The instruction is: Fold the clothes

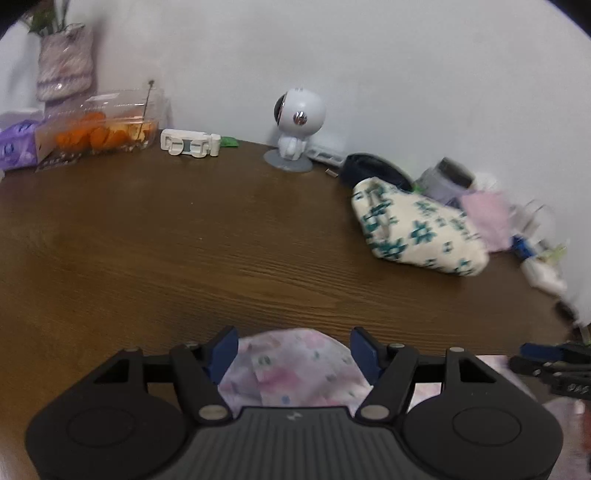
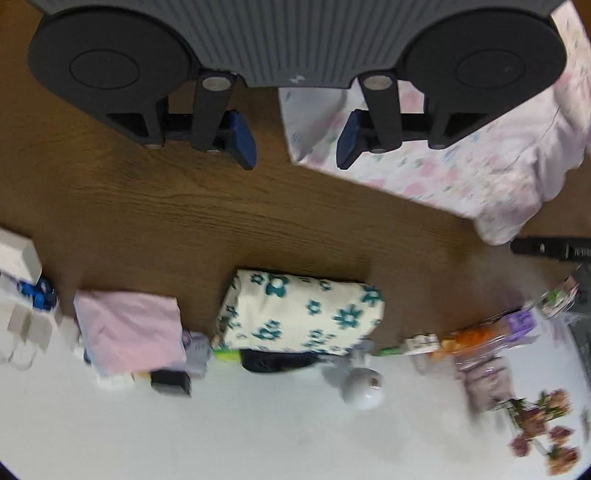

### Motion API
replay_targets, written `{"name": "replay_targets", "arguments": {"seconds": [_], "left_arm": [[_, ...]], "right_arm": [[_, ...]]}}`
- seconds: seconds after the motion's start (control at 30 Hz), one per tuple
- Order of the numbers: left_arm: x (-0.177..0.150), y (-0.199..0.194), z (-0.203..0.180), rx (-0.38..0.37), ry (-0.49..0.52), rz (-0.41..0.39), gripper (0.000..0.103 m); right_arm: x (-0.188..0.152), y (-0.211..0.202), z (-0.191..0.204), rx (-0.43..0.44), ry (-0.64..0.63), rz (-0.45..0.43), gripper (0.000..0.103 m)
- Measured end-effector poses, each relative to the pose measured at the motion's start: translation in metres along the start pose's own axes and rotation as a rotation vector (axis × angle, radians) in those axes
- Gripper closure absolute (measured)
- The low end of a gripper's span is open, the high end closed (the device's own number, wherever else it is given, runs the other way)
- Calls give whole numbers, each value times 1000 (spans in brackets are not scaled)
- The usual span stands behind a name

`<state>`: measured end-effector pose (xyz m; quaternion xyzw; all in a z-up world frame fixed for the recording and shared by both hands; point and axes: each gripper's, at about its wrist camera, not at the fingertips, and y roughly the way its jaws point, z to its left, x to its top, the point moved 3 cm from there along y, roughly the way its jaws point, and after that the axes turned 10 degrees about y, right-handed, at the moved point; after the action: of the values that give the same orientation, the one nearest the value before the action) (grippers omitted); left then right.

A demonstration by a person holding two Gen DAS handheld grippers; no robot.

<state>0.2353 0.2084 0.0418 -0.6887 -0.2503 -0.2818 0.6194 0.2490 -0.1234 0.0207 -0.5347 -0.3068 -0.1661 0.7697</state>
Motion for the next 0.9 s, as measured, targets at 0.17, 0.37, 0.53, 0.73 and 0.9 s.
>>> {"name": "replay_targets", "arguments": {"seconds": [0.17,0.37,0.53,0.73,0.9], "left_arm": [[-8,18,-4,-15,66,55,74],[-12,17,-9,-26,105,25,102],[-11,-9,-15,-38,131,-49,103],[-51,-86,-29,6,161,-177,103],[-122,-133,-40,13,122,-187,103]], "right_arm": [[-4,23,9,6,-66,40,83],[-7,21,18,3,-114,11,101],[-3,-11,19,66,-103,-68,101],[-22,-80,31,135,-166,-174,101],[-92,-124,49,141,-313,-168,101]]}}
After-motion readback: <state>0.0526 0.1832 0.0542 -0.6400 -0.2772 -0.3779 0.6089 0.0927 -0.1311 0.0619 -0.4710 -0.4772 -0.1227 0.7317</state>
